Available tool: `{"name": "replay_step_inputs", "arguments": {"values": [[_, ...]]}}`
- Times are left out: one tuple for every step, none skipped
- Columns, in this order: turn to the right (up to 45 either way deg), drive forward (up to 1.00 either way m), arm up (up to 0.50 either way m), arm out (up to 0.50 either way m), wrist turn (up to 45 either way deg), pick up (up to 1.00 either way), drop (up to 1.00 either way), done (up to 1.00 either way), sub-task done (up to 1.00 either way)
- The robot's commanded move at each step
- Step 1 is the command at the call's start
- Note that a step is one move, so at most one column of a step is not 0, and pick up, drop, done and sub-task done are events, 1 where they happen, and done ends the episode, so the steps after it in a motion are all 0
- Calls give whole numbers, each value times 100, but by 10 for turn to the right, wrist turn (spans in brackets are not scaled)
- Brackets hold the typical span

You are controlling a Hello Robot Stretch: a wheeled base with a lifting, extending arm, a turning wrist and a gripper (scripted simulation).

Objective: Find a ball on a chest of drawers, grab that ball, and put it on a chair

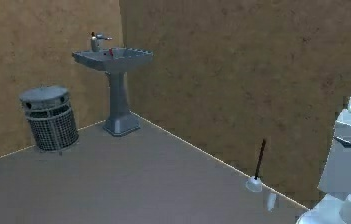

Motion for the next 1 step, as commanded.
{"name": "replay_step_inputs", "arguments": {"values": [[0, 15, 0, 0, 0, 0, 0, 0, 0]]}}
